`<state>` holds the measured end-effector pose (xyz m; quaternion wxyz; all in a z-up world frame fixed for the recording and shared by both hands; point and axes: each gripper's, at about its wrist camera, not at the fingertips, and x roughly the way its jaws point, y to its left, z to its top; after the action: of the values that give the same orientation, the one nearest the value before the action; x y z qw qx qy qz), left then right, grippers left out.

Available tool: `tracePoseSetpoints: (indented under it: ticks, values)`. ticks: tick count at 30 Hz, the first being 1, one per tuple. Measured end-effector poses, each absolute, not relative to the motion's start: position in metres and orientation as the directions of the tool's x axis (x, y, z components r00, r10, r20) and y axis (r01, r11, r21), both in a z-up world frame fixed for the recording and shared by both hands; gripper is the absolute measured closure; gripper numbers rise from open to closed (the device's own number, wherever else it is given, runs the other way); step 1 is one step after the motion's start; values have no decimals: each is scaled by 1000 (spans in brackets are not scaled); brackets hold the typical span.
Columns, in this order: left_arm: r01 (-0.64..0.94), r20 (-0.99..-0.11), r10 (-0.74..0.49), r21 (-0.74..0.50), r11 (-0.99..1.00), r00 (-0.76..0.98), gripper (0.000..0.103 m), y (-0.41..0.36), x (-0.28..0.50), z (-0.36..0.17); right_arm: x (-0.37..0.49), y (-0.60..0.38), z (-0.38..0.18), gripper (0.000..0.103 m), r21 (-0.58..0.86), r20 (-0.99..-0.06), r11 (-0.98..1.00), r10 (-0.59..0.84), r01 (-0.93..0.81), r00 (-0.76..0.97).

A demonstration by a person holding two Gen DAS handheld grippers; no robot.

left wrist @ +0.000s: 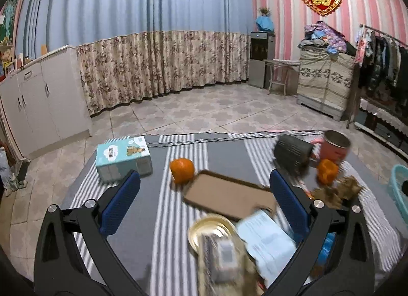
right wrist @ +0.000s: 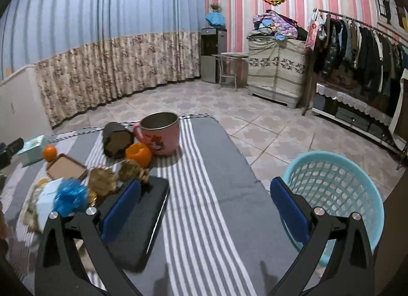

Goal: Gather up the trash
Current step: 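Grasp the whole orange with the left gripper while the right gripper grasps the orange peel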

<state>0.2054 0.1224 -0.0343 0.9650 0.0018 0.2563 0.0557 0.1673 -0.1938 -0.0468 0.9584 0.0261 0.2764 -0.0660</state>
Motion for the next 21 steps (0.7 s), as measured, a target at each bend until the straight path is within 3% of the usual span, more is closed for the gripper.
tracePoseSetpoints:
  ticks: [6, 15, 21]
  values:
    - [-86, -548, 88, 29, 996, 832, 5, 144, 258, -49, 206, -184, -50, 4, -45, -548, 986, -159, 162, 821]
    - [-117, -669, 81, -9, 993, 739, 6, 172, 321, -98, 238, -187, -66, 4, 32, -592, 989, -99, 146, 800]
    - [-99, -720, 45, -33, 995, 693, 33, 178, 341, -118, 246, -179, -72, 4, 13, -603, 991, -99, 133, 792]
